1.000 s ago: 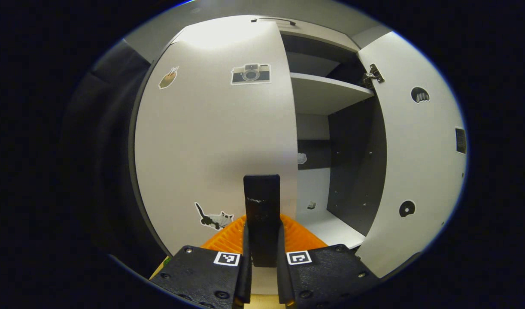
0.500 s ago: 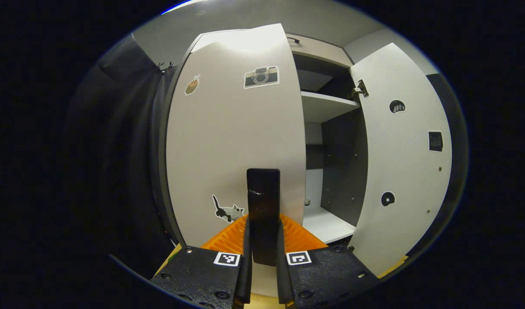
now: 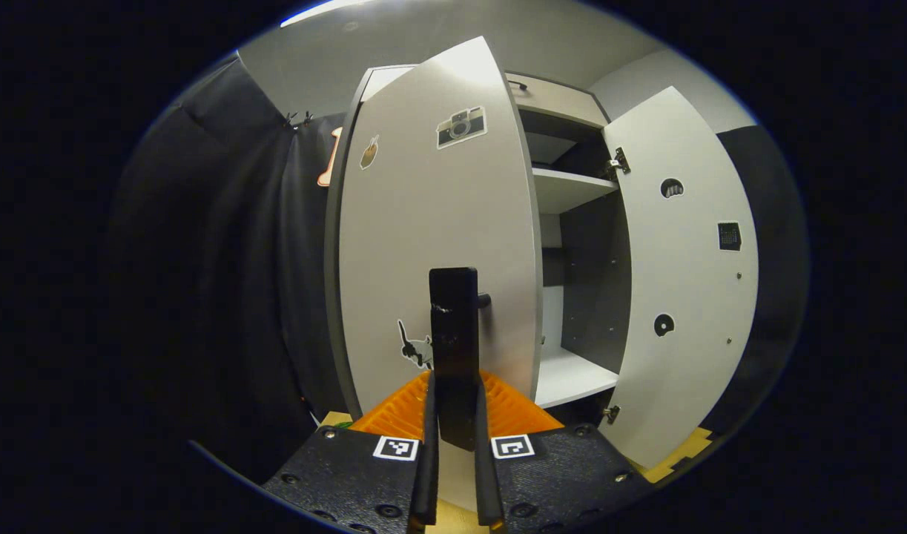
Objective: Open the right door of the double-door shoe cabinet with the right hand, and open the left door with the left hand.
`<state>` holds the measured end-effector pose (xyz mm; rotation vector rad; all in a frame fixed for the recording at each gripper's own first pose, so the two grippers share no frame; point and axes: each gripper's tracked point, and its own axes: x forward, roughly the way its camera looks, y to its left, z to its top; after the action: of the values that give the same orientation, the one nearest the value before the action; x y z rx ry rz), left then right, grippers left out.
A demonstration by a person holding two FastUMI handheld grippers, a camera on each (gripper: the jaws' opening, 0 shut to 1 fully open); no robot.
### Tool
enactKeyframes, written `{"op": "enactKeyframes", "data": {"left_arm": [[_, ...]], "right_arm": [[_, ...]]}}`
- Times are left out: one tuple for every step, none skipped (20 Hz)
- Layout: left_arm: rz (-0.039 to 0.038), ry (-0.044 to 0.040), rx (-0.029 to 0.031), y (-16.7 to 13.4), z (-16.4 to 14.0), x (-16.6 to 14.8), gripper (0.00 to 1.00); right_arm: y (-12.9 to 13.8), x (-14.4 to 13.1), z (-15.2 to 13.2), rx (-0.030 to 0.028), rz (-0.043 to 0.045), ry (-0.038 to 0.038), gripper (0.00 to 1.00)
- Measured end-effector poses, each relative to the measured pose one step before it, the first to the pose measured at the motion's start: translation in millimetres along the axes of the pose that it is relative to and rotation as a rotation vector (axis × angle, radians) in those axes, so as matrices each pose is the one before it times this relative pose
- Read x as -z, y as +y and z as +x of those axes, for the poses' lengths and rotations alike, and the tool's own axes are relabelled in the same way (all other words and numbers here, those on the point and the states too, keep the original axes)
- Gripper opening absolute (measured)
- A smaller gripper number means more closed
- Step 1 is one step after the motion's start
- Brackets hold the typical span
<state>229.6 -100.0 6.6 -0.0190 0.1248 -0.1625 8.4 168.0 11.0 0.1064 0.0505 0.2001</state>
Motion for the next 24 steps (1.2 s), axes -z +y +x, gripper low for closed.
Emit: {"op": "enactKeyframes", "data": {"left_arm": [[-0.00809,0.00302,0.00943,0.32,-0.71,1.74,0.22],[-0.00848,0.0008,0.00954,-0.42,-1.56,-0.14,0.21],[-0.0005,0.00144,0.00449,0.54,-1.32,-0.17,0.22],[0.00158,0.00045,-0.00057,1.37,-0.95,-0.14,0.21],[0.0046,-0.00024,-0.00072,1.14,-0.84,0.11,0.22],[0.00101,-0.00106,-0.00115,1.98,-1.21,-0.43,0.19],[0.00185,-0.00062,0.00085,0.28,-0.39,-0.16,0.19],[0.00676,-0.00117,0.00118,2.33,-1.64,-0.03,0.19],[0.00207,-0.00101,-0.0005,2.09,-0.7,-0.13,0.17],[-0.00095,0.00067,0.00035,1.87,-1.17,-0.37,0.18],[0.00263,0.00316,0.00097,1.5,-1.5,0.12,0.18],[0.00255,0.00322,-0.00031,2.28,-1.62,0.86,0.17],[-0.00092,0.0018,-0.00427,2.67,-2.1,-0.21,0.16],[0.00502,-0.00101,-0.00869,4.0,-1.51,0.22,0.16],[0.00979,-0.00034,-0.01397,4.71,-1.22,-0.36,0.13],[0.00841,-0.00035,-0.01495,6.31,-0.91,0.03,0.11],[0.00832,0.00266,-0.01661,6.24,-2.52,-0.33,0.1],[0.01179,0.00284,-0.0189,7.24,-1.62,-0.5,0.07],[0.00421,0.00846,-0.0266,5.97,-0.61,2.01,0.05],[0.00186,0.00449,-0.03018,7.45,-0.27,0.55,0.03],[0.00385,0.00183,-0.02674,10.76,-2.14,0.54,0.01],[0.00189,0.00232,-0.01565,10.13,-0.98,1.62,0.0],[-0.0119,0.00065,0.00116,4.83,-1.12,-0.08,0.0],[-0.04755,-0.01104,0.03151,-3.39,-0.91,-1.74,0.0]], "right_arm": [[-0.93,-0.74,-0.1,0.00983,0.00494,-0.00391,0.94],[0.41,0.22,0.72,0.00533,0.00578,-0.00057,0.94],[-0.76,-0.11,0.24,0.00235,0.00631,0.00131,0.94],[-1.44,0.88,2.33,0.00687,0.00823,0.00193,0.94],[-1.58,-0.33,0.61,0.00763,0.00346,0.00062,0.94],[-1.58,-0.34,2.71,0.00468,-0.00303,0.00056,0.94],[0.07,-0.65,0.49,-0.00027,-0.00463,-0.00048,0.94],[1.4,0.49,0.13,-0.00175,-0.00294,0.0004,0.94],[1.47,-0.03,-0.54,-0.0037,-0.00221,0.0001,0.94],[1.72,0.27,-0.5,-0.00449,-0.00245,-0.00076,0.98],[1.48,-0.04,-0.99,-0.00468,-0.00221,-0.00059,0.98],[1.4,0.75,-0.28,-0.00266,0.00019,0.00011,0.98],[0.01,0.05,0.62,-0.00061,0.00135,0.00225,0.98],[0.28,0.18,1.34,0.00034,0.00198,0.00141,0.98],[-0.17,-0.31,0.11,0.00084,0.00001,0.00091,1.0],[0.13,0.24,1.02,0.00327,0.00109,0.00008,1.0],[-0.26,-0.95,-0.07,0.00446,0.00371,-0.00127,0.98],[-0.95,0.23,0.53,0.00905,0.01145,0.00012,0.98],[1.22,-0.47,-0.17,-0.00084,0.00873,0.00078,0.94],[3.93,-1.76,0.35,-0.00936,-0.00091,-0.00122,0.98],[1.6,-0.88,-0.51,-0.00152,-0.00486,-0.00251,0.98],[0.9,-0.85,0.14,-0.00121,-0.00617,-0.00458,0.98],[2.07,-1.39,0.46,-0.00369,-0.0041,-0.00411,0.98],[2.16,0.36,0.31,-0.00468,-0.00181,-0.00263,1.0]]}}
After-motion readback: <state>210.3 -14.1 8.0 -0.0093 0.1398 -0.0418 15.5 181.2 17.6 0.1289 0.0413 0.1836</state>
